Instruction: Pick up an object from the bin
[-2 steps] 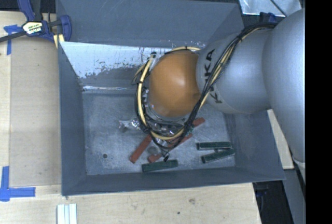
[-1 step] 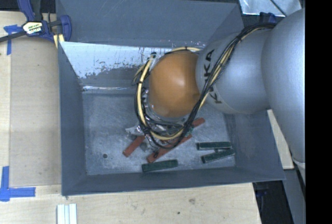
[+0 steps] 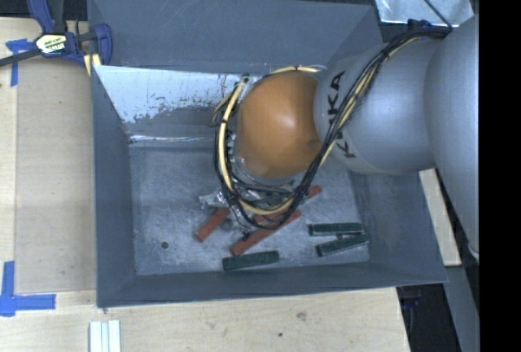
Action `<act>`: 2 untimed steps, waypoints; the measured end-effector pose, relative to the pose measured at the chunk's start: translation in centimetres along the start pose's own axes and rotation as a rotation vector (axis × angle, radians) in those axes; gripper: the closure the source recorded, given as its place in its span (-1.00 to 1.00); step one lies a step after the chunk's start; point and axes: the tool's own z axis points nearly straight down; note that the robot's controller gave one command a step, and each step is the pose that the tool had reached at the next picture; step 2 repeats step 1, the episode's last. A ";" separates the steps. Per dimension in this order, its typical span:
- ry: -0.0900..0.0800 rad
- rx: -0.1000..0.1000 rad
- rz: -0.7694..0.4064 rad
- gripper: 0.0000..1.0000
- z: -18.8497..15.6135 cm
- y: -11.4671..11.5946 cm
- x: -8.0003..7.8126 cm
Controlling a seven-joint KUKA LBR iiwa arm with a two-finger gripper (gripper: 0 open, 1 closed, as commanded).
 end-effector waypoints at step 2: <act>-0.002 0.002 0.005 1.00 -4.8 -0.1 -0.2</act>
Offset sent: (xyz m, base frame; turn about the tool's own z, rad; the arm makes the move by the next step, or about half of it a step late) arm -0.0001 0.0000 0.0446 0.0000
